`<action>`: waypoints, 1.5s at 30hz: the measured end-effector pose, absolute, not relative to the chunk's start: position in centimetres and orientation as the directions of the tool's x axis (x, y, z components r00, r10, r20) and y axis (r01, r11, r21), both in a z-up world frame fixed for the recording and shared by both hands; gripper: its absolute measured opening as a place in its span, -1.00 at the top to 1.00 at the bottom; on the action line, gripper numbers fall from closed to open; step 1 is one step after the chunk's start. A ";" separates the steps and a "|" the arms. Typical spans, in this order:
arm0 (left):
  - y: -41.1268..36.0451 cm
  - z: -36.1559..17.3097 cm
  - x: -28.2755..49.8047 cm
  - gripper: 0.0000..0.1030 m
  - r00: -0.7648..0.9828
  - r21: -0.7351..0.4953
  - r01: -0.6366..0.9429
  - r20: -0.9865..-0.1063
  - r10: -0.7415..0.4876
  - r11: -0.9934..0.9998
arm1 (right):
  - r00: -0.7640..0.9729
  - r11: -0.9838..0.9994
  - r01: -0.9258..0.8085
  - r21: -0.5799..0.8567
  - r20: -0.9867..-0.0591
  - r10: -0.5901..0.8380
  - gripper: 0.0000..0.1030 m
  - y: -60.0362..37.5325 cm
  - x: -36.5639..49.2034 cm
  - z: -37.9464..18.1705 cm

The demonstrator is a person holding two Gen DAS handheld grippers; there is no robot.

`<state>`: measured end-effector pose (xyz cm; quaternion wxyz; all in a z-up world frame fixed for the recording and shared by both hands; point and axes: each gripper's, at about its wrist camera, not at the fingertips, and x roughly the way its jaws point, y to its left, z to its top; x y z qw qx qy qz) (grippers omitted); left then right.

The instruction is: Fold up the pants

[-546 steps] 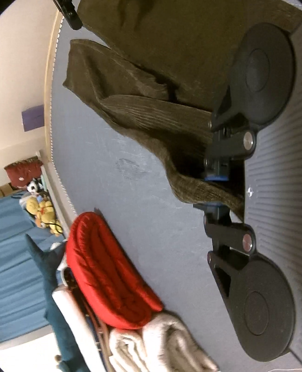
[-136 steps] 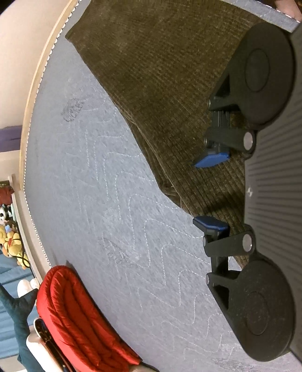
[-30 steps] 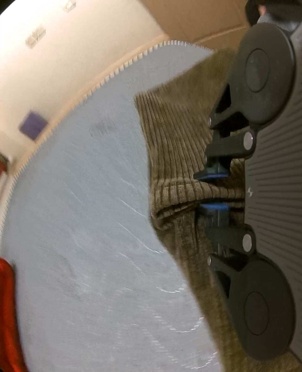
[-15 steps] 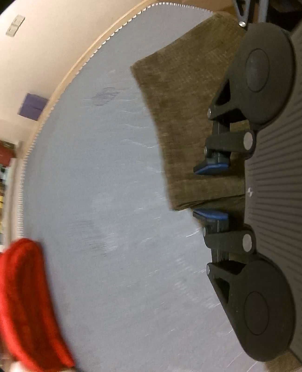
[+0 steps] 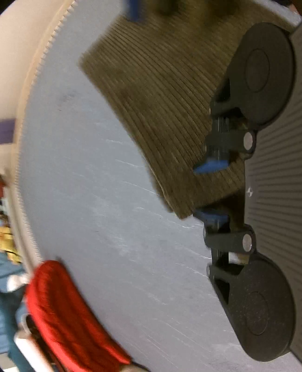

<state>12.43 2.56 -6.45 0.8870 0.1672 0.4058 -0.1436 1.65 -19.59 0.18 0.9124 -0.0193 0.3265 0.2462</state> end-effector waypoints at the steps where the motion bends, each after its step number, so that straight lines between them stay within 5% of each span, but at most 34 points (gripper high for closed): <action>1: 2.6 -6.2 12.3 0.13 0.632 0.169 0.385 -0.765 -0.125 0.907 | 0.691 0.902 -0.416 0.113 -0.606 0.395 -0.11 -20.2 1.9 0.3; 8: 3.4 -1.7 8.4 0.07 0.678 0.138 0.452 -0.695 -0.239 0.881 | 0.723 0.994 -0.039 0.103 -0.683 0.099 -0.29 -26.1 2.8 -0.5; 14: 2.0 -5.3 6.4 0.03 0.529 0.102 0.598 -0.795 -0.296 0.795 | 0.679 0.977 0.153 0.149 -0.734 0.005 -0.35 -31.1 1.7 -1.8; 17: 1.7 -8.1 5.4 -0.27 0.509 0.164 0.624 -0.827 -0.239 0.764 | 0.652 0.965 0.203 0.168 -0.758 -0.005 -0.43 -32.4 1.9 -2.5; 28: 2.2 -6.2 6.0 -0.31 0.540 0.136 0.579 -0.803 -0.253 0.804 | 0.560 0.948 0.187 0.257 -0.821 0.112 -0.49 -32.8 2.9 -5.4; 36: 2.8 -4.6 6.6 -0.31 0.590 0.125 0.534 -0.764 -0.262 0.836 | 0.570 0.970 0.097 0.221 -0.812 0.128 0.00 -31.5 2.3 -4.6; 41: 3.5 -3.5 7.0 -0.31 0.619 0.092 0.496 -0.735 -0.277 0.863 | 0.599 0.972 0.071 0.223 -0.789 0.137 0.53 -31.5 1.9 -3.5; 45: 3.7 -3.0 7.2 -0.31 0.621 0.026 0.483 -0.715 -0.322 0.875 | 0.692 0.992 -0.054 0.117 -0.712 0.122 0.62 -28.9 0.5 -0.8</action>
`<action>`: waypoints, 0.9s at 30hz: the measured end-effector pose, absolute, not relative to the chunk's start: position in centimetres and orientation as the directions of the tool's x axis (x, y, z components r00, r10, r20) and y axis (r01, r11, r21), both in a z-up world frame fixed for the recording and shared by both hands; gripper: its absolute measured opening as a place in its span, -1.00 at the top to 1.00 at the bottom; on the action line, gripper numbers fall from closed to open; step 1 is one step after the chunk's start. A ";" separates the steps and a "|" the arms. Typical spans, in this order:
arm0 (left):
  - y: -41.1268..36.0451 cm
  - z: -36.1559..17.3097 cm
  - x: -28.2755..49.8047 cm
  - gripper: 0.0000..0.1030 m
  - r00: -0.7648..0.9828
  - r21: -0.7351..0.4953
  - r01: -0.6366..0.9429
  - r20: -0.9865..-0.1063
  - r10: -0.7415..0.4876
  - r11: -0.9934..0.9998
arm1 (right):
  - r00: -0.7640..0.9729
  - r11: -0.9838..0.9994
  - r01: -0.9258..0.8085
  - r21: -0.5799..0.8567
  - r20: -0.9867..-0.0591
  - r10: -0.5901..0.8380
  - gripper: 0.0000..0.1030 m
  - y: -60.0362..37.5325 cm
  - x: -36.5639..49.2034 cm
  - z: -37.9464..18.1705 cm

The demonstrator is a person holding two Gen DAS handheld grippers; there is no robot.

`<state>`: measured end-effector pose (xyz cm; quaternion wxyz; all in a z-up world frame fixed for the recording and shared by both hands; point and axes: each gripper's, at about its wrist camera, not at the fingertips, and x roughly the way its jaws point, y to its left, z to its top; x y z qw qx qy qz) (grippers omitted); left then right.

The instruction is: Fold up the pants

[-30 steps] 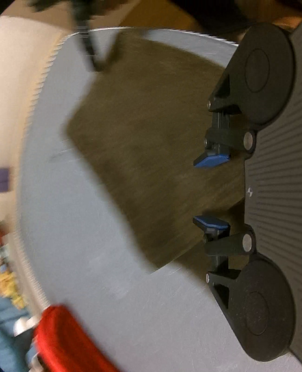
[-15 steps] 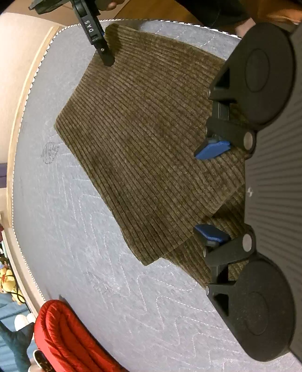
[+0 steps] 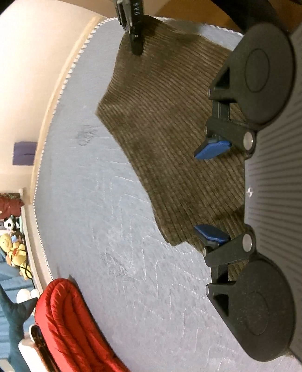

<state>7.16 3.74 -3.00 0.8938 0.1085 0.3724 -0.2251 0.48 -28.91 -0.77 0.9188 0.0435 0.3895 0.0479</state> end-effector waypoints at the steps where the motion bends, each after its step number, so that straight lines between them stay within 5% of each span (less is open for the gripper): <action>1: 3.9 -2.8 7.2 -0.31 0.617 -0.005 0.481 -0.708 -0.342 0.877 | 0.720 0.990 -0.097 0.103 -0.679 0.141 0.62 -28.2 0.0 0.0; 6: 4.9 -0.7 7.3 -0.32 0.599 -0.224 0.479 -0.623 -0.503 0.849 | 0.801 0.959 -0.275 0.064 -0.537 0.265 0.63 -25.1 -2.0 2.5; 10: 5.3 0.8 7.5 -0.67 0.573 -0.391 0.483 -0.534 -0.621 0.783 | 0.818 0.920 -0.390 -0.029 -0.471 0.331 0.64 -22.4 -3.7 3.1; 13: 4.7 1.5 7.6 -0.68 0.532 -0.465 0.500 -0.501 -0.683 0.731 | 0.803 0.868 -0.483 -0.119 -0.454 0.385 0.64 -20.2 -5.0 3.2; 17: 3.2 1.5 7.8 -0.68 0.511 -0.457 0.497 -0.532 -0.675 0.737 | 0.793 0.776 -0.566 -0.278 -0.441 0.421 0.65 -16.7 -7.3 2.6; 27: 3.4 0.5 8.4 -0.64 0.541 -0.410 0.450 -0.581 -0.608 0.793 | 0.744 0.652 -0.654 -0.383 -0.479 0.465 0.66 -11.5 -9.8 1.3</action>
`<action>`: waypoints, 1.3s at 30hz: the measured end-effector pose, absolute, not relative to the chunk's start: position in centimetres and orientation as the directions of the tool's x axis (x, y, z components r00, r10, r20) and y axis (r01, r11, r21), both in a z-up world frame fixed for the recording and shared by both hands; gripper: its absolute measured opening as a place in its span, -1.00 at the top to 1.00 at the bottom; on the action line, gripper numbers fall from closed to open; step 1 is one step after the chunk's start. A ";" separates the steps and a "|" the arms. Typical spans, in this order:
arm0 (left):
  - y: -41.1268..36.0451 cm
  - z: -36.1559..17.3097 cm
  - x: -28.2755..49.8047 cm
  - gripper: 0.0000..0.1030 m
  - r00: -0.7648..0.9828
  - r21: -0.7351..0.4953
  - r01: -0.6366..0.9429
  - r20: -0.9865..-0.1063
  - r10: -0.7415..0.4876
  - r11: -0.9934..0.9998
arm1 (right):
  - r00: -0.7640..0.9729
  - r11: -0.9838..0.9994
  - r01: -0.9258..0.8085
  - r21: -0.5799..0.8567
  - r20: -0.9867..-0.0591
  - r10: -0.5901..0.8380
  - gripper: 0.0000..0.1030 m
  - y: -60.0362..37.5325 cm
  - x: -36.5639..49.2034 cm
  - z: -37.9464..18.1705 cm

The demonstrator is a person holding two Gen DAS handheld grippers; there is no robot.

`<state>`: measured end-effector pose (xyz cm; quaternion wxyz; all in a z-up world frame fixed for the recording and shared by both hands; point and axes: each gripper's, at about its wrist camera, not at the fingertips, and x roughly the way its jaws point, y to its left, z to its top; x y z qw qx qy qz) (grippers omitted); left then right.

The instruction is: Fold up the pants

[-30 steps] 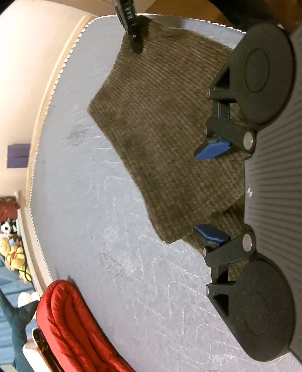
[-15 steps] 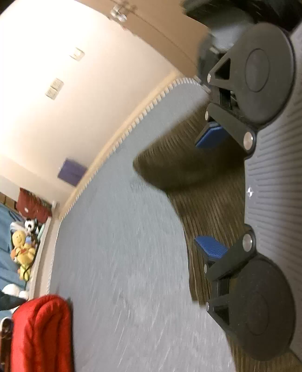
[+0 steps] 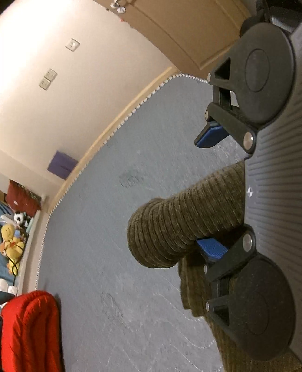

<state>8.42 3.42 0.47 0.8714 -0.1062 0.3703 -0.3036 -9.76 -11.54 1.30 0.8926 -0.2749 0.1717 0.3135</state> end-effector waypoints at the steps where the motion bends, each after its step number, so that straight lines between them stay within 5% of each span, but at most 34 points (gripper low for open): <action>1: 3.5 0.3 8.5 -0.45 0.550 -0.389 0.448 -0.590 -0.591 0.805 | 0.743 0.648 -0.655 -0.388 -0.483 0.463 0.66 -11.3 -9.7 1.1; 2: 3.4 0.2 8.5 -0.10 0.566 -0.352 0.437 -0.607 -0.557 0.828 | 0.743 0.646 -0.656 -0.391 -0.486 0.460 0.66 -11.0 -9.7 1.0; 5: 3.9 -0.3 9.1 0.40 0.570 -0.338 0.387 -0.643 -0.511 0.858 | 0.746 0.647 -0.652 -0.395 -0.487 0.454 0.66 -10.7 -9.4 1.2; 8: 3.9 -0.3 8.8 0.52 0.584 -0.311 0.374 -0.653 -0.482 0.874 | 0.743 0.641 -0.655 -0.401 -0.496 0.449 0.66 -10.5 -9.0 1.0; 12: 4.1 -0.2 8.6 0.56 0.596 -0.298 0.370 -0.650 -0.471 0.880 | 0.738 0.630 -0.661 -0.407 -0.506 0.447 0.61 -10.0 -8.5 1.1; 15: 5.2 0.2 8.5 0.56 0.597 -0.322 0.361 -0.641 -0.483 0.875 | 0.692 0.674 -0.687 -0.270 -0.525 0.495 0.54 -10.9 -7.4 3.3; 20: 6.8 0.3 8.0 0.57 0.602 -0.343 0.344 -0.634 -0.486 0.874 | 0.596 0.702 -0.711 0.033 -0.502 0.627 -0.12 -13.9 -4.4 8.7; 25: 8.0 0.5 7.4 0.58 0.614 -0.342 0.328 -0.632 -0.474 0.881 | 0.680 0.776 -0.624 0.087 -0.429 0.595 -0.39 -16.4 -0.2 12.3; 29: 9.1 1.0 6.9 0.60 0.627 -0.348 0.322 -0.619 -0.474 0.880 | 0.743 0.841 -0.520 0.147 -0.407 0.531 -0.43 -18.2 2.9 10.9; 39: 18.5 2.4 4.4 0.63 0.696 -0.392 0.224 -0.576 -0.428 0.892 | 0.690 0.868 -0.341 0.360 -0.532 0.491 -0.43 -17.5 8.1 5.4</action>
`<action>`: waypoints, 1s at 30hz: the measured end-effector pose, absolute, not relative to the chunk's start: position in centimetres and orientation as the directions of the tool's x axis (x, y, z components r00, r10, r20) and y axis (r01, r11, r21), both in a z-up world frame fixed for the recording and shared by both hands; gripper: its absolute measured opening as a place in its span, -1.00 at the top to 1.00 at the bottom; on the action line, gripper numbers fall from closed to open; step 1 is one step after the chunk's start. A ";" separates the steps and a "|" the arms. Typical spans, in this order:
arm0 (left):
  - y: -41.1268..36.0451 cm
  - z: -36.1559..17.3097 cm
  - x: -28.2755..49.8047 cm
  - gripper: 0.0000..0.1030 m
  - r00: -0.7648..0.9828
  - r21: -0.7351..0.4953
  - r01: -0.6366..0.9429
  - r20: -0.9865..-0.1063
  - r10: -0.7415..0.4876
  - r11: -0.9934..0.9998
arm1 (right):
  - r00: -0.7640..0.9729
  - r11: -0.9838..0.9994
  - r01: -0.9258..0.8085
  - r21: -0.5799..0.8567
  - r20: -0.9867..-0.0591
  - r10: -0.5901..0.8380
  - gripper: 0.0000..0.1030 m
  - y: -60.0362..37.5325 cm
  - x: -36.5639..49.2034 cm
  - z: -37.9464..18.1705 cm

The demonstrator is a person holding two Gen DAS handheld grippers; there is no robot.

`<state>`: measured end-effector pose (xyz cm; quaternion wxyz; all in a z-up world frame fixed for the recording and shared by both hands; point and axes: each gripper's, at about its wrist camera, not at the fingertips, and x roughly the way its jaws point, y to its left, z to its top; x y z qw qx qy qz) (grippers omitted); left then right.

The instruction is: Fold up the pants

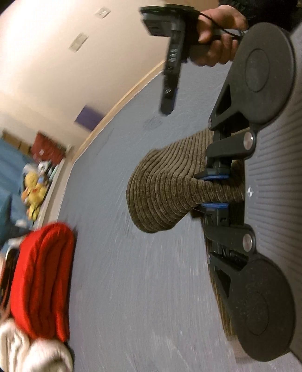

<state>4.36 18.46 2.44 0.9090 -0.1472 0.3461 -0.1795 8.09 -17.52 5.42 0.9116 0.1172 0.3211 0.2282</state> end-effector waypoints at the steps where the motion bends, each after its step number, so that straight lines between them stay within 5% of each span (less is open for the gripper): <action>1: 19.8 2.5 4.1 0.63 0.706 -0.399 0.199 -0.575 -0.413 0.895 | 0.681 0.867 -0.342 0.362 -0.541 0.494 -0.44 -17.1 8.3 5.2; 12: 31.6 1.3 0.8 0.57 0.687 -0.411 -0.070 -0.680 -0.255 0.909 | 0.486 0.807 -0.411 0.424 -0.647 0.588 -0.50 -11.8 8.1 2.0; 15: 32.3 0.4 1.5 0.19 0.654 -0.369 -0.148 -0.732 -0.189 0.918 | 0.442 0.787 -0.409 0.462 -0.654 0.614 -0.54 -10.4 8.2 1.4; 19: 33.7 -0.9 2.2 -0.72 0.631 -0.405 -0.219 -0.753 -0.188 0.888 | 0.420 0.774 -0.376 0.509 -0.652 0.632 -0.64 -9.5 9.0 0.6; 27: 32.7 -5.2 4.0 -0.79 0.514 -0.456 -0.200 -0.803 -0.303 0.867 | 0.384 0.696 -0.238 0.677 -0.593 0.708 -0.71 -10.3 11.3 -0.6; 30: 33.3 -6.1 4.2 -0.83 0.514 -0.489 -0.205 -0.791 -0.332 0.848 | 0.395 0.713 -0.283 0.641 -0.599 0.696 -0.71 -9.8 11.5 0.2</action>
